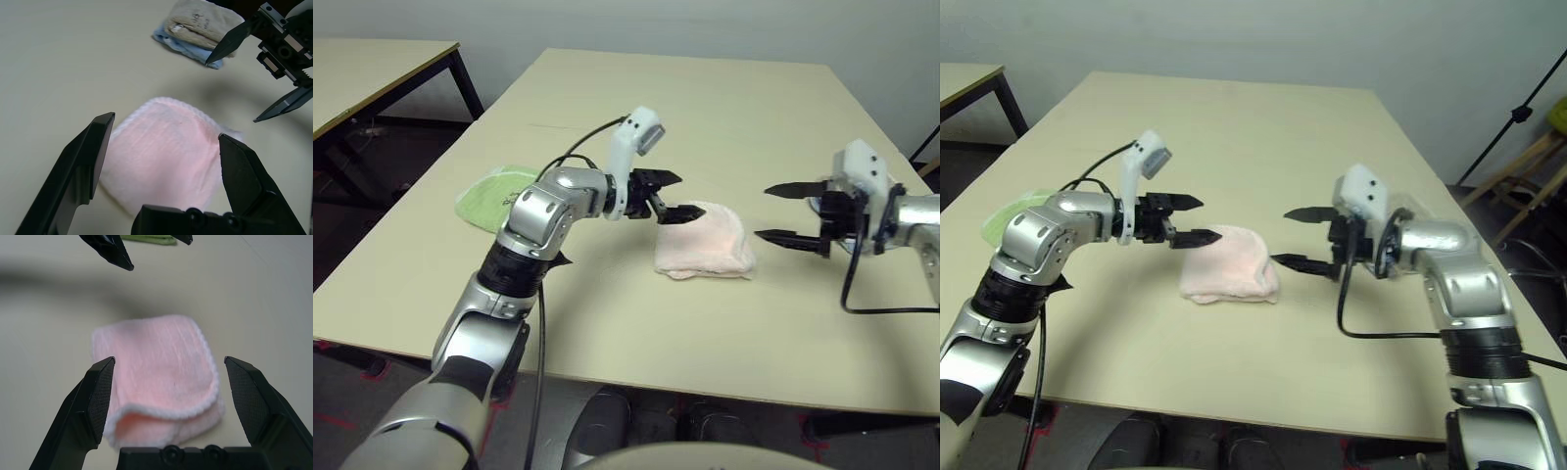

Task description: Fold the towel and set it aside.

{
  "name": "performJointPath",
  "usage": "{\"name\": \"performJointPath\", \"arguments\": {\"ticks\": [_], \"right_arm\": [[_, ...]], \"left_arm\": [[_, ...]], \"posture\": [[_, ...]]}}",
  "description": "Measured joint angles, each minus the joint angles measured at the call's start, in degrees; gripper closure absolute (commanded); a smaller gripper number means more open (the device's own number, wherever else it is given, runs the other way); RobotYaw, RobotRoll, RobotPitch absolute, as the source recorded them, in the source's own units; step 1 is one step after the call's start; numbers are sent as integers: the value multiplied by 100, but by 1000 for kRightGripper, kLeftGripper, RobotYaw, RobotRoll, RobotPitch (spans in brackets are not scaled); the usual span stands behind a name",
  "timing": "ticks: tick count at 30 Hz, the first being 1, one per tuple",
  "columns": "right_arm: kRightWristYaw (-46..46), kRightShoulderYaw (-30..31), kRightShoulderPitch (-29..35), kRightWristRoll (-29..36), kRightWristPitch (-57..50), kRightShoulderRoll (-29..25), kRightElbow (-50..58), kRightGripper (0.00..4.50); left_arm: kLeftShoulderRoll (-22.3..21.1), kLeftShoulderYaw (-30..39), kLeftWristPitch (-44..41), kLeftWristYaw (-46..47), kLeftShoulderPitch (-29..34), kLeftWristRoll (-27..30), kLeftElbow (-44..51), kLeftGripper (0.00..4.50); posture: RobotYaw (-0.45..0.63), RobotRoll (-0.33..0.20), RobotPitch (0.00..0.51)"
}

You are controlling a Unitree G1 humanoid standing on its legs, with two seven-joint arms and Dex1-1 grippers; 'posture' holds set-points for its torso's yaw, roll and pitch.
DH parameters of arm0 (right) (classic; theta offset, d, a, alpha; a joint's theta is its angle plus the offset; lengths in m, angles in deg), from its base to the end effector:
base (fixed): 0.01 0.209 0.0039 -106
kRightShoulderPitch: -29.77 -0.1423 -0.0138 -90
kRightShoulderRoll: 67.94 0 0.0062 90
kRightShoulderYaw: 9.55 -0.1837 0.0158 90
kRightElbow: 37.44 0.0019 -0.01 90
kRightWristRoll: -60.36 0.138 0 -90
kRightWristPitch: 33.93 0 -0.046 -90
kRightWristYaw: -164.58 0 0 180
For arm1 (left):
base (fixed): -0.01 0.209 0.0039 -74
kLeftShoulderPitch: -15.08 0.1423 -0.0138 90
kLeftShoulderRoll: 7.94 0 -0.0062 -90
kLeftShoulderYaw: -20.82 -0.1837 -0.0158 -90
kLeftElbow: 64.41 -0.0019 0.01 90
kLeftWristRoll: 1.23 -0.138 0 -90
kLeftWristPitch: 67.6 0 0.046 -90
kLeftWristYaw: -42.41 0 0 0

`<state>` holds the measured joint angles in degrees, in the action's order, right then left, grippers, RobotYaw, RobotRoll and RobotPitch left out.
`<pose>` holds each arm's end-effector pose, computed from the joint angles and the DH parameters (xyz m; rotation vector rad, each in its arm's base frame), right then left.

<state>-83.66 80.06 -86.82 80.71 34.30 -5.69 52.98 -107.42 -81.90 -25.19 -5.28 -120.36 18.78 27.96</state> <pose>0.2679 -0.2572 0.1915 -0.4057 0.1461 1.1313 0.2987 0.1398 0.2095 0.2593 0.2229 -1.1069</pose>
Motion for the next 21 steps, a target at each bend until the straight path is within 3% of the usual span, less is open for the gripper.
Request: {"name": "performJointPath", "arguments": {"ticks": [3, 5, 7, 9, 17, 21], "right_arm": [[20, 8, 4, 50, -194, -1, 110, 0], [17, 9, 22, 147, -326, 1, 199, 185], [24, 20, 52, 200, -457, 26, 266, 621], [86, 37, 108, 220, -565, 34, 329, 1333], [335, 196, 610, 186, -697, 69, 640, 4414], [416, 397, 678, 60, -647, 92, 637, 4466]], "left_arm": [[-27, 72, 38, 61, 41, -10, 56, 41], [-10, 75, 81, 87, 76, -18, 97, 445], [-138, -81, 347, 61, 206, -208, 92, 961], [-297, -300, 662, 8, 420, -467, -14, 1659], [162, -445, 1189, -42, 704, -676, -512, 4459], [464, -584, 1396, -176, 705, -716, -848, 4486]], "posture": [[208, 0, 57], [200, 0, 53], [200, 0, 53], [180, 0, 55], [162, 0, 47], [164, 0, 45]]}}
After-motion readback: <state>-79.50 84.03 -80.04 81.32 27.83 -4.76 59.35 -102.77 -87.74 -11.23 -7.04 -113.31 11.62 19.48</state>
